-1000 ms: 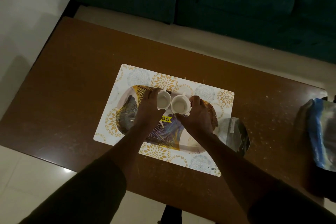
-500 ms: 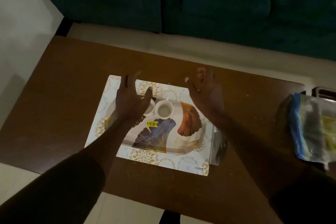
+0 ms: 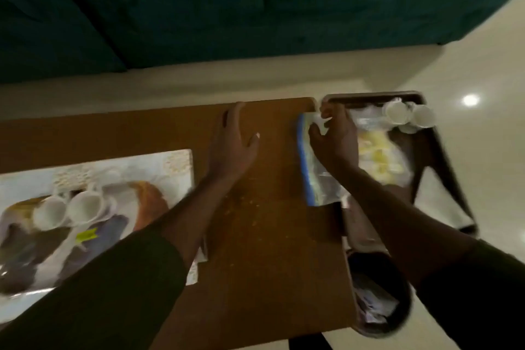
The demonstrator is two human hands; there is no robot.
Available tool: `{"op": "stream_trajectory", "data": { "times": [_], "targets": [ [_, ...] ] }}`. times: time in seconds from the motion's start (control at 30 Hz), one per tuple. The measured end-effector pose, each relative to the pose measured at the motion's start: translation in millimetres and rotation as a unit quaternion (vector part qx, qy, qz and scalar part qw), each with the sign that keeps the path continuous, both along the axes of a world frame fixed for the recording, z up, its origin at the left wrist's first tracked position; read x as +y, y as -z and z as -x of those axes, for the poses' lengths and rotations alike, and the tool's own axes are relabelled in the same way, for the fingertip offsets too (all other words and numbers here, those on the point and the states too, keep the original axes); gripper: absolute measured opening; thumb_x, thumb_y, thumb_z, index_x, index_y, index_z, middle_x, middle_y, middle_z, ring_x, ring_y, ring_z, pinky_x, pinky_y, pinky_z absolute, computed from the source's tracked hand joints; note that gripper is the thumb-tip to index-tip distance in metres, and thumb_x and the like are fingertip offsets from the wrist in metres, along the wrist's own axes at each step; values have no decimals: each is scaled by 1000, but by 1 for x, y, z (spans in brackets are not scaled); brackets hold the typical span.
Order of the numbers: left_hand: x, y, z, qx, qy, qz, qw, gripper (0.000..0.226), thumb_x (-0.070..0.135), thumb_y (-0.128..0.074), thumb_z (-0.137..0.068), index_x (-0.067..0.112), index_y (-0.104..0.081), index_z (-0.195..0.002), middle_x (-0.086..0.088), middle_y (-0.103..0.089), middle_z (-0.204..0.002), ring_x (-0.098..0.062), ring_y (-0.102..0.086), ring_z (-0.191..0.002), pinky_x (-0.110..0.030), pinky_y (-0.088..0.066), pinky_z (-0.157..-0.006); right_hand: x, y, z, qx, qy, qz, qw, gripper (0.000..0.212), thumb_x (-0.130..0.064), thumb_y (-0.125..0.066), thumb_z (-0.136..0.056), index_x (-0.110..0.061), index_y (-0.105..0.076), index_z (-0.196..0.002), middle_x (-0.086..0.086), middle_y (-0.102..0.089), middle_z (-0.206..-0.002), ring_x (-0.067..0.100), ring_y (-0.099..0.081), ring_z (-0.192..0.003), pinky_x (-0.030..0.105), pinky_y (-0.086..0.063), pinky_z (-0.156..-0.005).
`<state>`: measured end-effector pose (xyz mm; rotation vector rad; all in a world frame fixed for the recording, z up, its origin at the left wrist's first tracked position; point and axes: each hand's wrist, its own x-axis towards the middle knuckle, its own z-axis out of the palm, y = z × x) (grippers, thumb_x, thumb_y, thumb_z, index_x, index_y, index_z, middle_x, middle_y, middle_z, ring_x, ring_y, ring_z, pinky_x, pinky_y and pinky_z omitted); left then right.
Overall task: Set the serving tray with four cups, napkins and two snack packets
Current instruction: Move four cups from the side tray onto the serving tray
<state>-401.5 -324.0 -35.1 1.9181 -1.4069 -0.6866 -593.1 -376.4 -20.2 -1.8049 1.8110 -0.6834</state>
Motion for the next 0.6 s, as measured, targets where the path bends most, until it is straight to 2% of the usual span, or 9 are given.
{"op": "stream_trajectory", "data": {
  "times": [0.1,0.2,0.3,0.4,0.5,0.6],
  "targets": [
    [-33,-2,76,10,35,-16,999,68,21,-68,-87,21,-32,-145,-9,-42,-143,-25,-50,-123,-42,-51,-95,-17,-5,81,13,60,-6,998,28,-14,-60,-82,-8,-53,-109,8,-59,-111,25,-58,-97,29,-40,-74],
    [-63,-2,142,0,84,-15,996,63,19,-69,-84,20,-39,-140,-8,-49,-132,-26,-55,-113,-36,-50,-87,-33,-5,150,21,126,-39,991,31,-17,-59,-82,-8,-55,-112,10,-59,-117,30,-56,-107,34,-43,-83],
    [-90,5,201,21,112,-24,993,60,19,-69,-83,22,-42,-136,-5,-53,-128,-26,-57,-110,-41,-52,-88,-48,1,209,16,184,-68,980,33,-23,-59,-83,-8,-54,-112,13,-59,-118,32,-54,-112,30,-38,-82],
    [-109,13,250,21,142,-30,989,61,17,-69,-82,18,-43,-138,-7,-52,-133,-26,-52,-119,-37,-47,-94,-59,17,255,35,186,-105,976,36,-23,-58,-82,-7,-52,-114,13,-56,-120,32,-52,-113,32,-38,-81],
    [-125,20,283,-18,150,-14,988,62,19,-70,-81,17,-44,-137,-5,-49,-137,-25,-48,-125,-41,-45,-97,-73,31,278,54,146,-149,977,56,-26,-65,-79,-12,-45,-129,9,-50,-132,29,-48,-122,36,-41,-89],
    [-146,33,311,-68,156,-14,985,68,27,-76,-77,18,-44,-136,-5,-50,-137,-26,-48,-125,-38,-45,-94,-93,44,288,62,92,-131,985,65,-34,-70,-78,-14,-43,-133,9,-49,-135,30,-48,-123,40,-44,-90]
  ]
}}
